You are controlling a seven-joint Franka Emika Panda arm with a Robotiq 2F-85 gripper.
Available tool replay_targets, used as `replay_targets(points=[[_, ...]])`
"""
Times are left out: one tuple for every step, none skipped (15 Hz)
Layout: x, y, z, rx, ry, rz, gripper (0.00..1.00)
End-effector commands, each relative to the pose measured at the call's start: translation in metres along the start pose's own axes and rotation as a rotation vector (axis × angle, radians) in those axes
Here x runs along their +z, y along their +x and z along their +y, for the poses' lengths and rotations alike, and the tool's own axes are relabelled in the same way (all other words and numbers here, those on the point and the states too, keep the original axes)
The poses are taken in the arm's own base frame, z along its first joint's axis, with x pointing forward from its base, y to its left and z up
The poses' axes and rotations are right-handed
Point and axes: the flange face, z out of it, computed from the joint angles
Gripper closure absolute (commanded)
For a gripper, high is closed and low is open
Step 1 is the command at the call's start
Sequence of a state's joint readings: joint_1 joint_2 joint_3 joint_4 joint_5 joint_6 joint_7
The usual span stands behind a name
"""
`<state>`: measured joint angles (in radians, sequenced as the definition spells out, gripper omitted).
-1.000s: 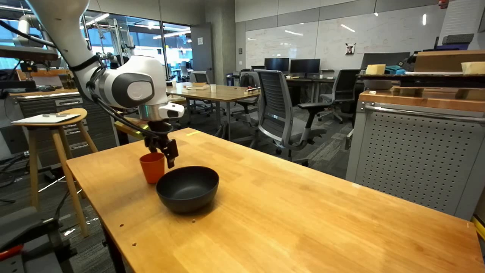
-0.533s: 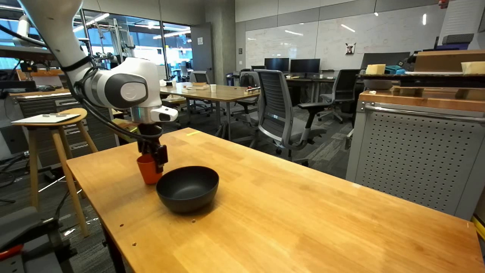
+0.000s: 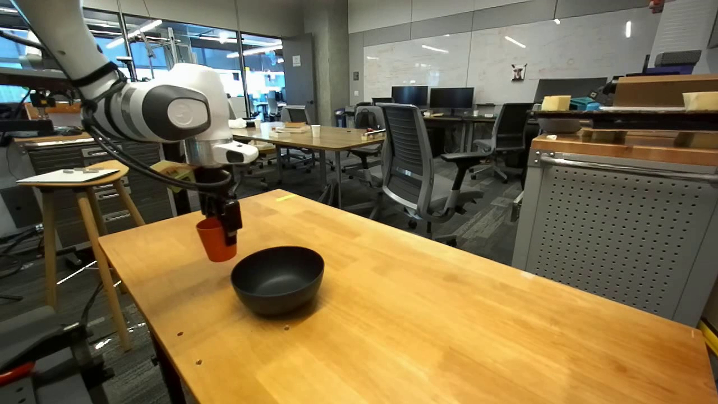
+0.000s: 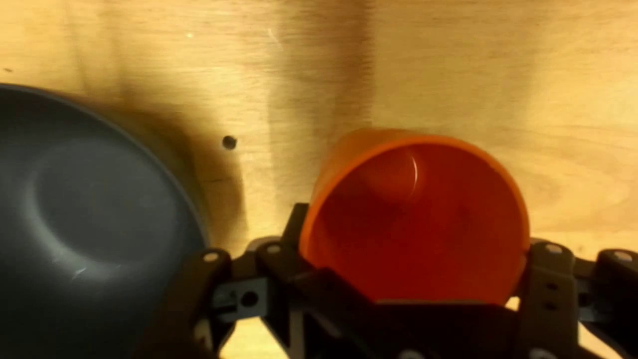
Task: Pick up the orange cup and put it in the black bowl
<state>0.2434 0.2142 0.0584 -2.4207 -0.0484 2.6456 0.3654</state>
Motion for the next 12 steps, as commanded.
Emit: replay_targets(points=[[-0.069,-0.015,0.031,0.064,-0.071,0.105,0.48],[-0.083,-0.015,0.041,0.082,-0.097,0.138,0.48],[-0.097,-0.015,0.052,0.102,-0.121,0.169,0.48],[-0.11,-0.014,0.063,0.124,-0.145,0.201,0.48],[-0.12,-0.013,0.074,0.146,-0.162,0.227,0.48],[-0.127,-0.011,0.083,0.167,-0.171,0.24,0.48],[-0.131,-0.008,0.093,0.188,-0.179,0.247,0.48],[-0.129,-0.004,0.103,0.205,-0.172,0.242,0.48],[-0.126,-0.002,0.111,0.223,-0.163,0.235,0.48],[-0.119,0.002,0.118,0.239,-0.152,0.223,0.48],[-0.111,0.005,0.125,0.252,-0.141,0.207,0.48],[-0.1,0.008,0.132,0.262,-0.124,0.191,0.48]])
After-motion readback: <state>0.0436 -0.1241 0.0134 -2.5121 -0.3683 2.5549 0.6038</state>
